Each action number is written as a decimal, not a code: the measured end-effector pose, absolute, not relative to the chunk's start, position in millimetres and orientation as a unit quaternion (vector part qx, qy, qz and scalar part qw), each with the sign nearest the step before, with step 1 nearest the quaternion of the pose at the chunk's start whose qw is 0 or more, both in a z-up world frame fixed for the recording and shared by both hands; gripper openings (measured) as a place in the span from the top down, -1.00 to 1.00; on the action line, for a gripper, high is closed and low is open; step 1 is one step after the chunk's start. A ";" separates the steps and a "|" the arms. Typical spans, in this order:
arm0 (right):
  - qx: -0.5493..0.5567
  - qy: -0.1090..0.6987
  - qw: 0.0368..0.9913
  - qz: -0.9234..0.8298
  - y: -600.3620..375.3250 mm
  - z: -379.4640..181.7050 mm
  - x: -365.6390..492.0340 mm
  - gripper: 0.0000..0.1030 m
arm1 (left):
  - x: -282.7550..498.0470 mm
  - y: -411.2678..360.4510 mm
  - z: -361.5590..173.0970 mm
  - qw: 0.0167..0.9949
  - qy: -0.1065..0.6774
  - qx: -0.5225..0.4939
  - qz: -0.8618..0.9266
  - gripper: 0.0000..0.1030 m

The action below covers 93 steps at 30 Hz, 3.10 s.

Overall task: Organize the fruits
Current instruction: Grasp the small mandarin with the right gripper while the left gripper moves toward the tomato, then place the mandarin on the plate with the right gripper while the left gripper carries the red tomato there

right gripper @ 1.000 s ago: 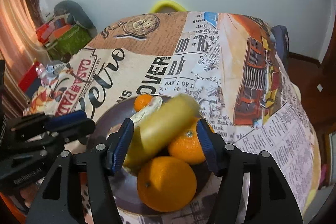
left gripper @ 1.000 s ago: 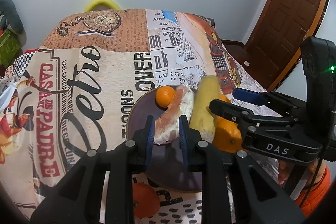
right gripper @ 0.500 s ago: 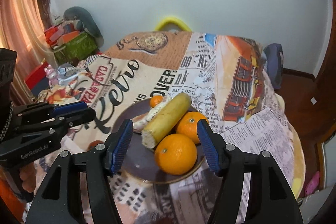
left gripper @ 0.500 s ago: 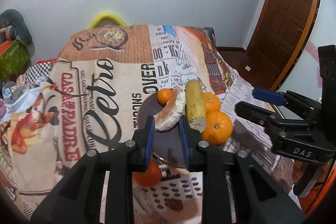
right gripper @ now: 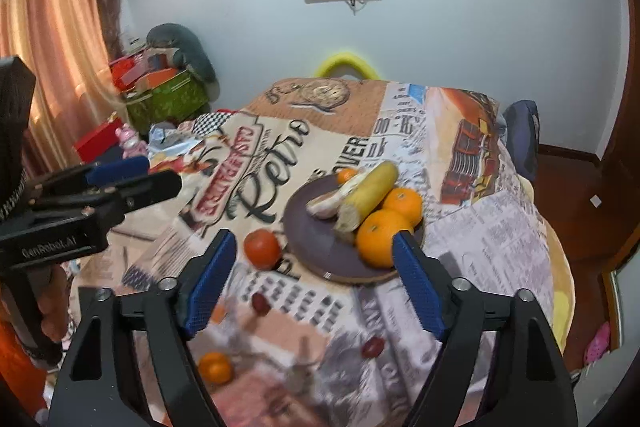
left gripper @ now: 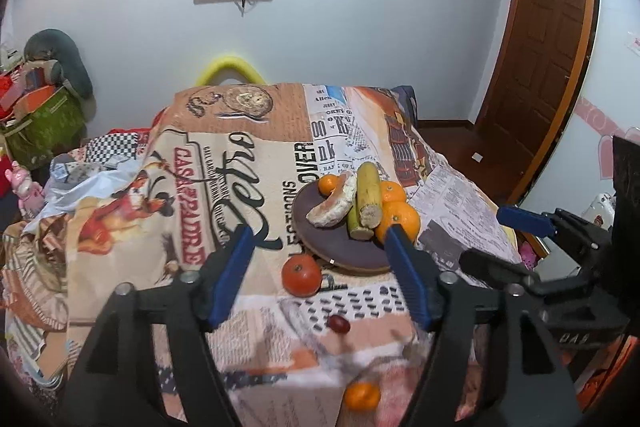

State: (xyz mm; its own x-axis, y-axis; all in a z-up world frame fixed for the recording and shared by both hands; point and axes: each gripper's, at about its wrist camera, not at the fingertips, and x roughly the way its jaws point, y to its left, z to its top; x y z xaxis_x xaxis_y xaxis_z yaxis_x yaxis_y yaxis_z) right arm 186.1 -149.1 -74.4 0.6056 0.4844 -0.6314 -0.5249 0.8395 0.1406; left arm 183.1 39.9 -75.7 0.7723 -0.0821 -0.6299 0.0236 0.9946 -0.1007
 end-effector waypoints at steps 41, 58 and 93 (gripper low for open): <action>-0.061 0.464 0.819 0.331 -107.0 -172.7 153.5 0.38 | 140.6 75.3 -171.9 0.903 0.427 -0.052 0.001 -0.77; -0.016 0.421 0.866 0.270 -166.9 -149.6 227.1 0.38 | 245.6 45.7 -207.7 0.888 0.459 -0.026 -0.031 -0.41; -0.021 0.426 0.858 0.286 -150.5 -168.2 266.0 0.38 | 274.8 42.0 -191.8 0.900 0.431 -0.019 -0.060 0.10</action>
State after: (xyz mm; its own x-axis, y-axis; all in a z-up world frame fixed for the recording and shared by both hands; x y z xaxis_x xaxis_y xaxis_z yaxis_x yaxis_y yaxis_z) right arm 266.0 -150.5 -168.2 0.4742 0.4721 -0.7432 -0.5082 0.8360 0.2068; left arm 274.8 42.0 -191.8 0.6211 -0.1244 -0.7738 0.0912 0.9921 -0.0863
